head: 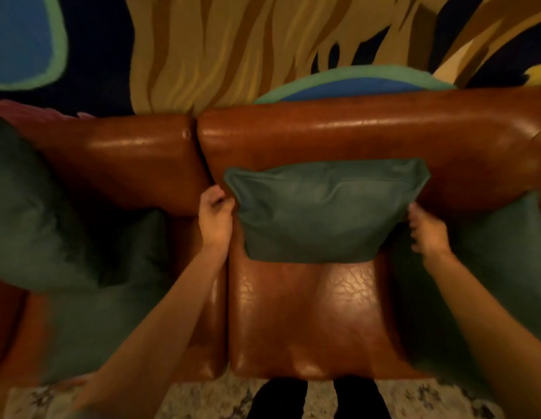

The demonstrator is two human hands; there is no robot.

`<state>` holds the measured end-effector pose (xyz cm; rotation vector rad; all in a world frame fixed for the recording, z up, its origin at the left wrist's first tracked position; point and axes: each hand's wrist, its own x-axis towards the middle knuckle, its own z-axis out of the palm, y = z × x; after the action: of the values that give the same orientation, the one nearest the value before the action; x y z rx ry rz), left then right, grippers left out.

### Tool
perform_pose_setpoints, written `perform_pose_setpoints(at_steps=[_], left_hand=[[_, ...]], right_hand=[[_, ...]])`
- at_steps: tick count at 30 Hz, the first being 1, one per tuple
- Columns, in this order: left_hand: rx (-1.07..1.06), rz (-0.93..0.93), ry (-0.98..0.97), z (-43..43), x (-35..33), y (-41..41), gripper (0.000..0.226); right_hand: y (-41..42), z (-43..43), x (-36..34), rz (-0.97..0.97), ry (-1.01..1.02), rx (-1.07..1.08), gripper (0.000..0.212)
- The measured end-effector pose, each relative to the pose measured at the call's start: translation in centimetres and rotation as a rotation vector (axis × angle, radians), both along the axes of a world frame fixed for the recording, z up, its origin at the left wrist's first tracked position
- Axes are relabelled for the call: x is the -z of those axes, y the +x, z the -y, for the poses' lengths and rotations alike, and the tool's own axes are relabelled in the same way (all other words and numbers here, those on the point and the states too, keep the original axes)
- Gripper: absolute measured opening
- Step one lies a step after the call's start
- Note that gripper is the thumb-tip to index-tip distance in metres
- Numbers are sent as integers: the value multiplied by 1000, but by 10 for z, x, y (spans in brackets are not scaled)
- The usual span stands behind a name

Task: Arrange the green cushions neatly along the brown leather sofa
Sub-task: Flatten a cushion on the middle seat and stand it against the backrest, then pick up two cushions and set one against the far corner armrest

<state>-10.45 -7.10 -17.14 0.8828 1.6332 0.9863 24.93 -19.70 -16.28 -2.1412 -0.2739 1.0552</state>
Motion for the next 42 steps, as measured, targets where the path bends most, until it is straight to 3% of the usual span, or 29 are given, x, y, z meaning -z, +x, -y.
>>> perform_pose_setpoints(at_steps=[4,7,12,20,30,37,42], left_hand=[[239,63,-293,93,-14,-4,30],[324,-10,-423,153,-20,-9,31],[334,-59,-362,226,-55,-7,32],[187,-70,-229,292,-116,-35,18],[108,-160,-151,303,-154,-110,19],[232,-217,-90,268,-152,-223,30],[249,-260,-11,171,-147,-333,32]], right_hand=[[-33,85,36,-73,-329,-404,33],[-77,136,38,-158,-261,-583,14],[-142,155,-43,-215,-89,-683,31],[-185,170,-79,-101,48,-1161,23],[-250,122,-119,9,250,-1372,21],[-346,81,-128,-75,292,-1298,13],[-428,38,-108,-134,247,-1177,15]])
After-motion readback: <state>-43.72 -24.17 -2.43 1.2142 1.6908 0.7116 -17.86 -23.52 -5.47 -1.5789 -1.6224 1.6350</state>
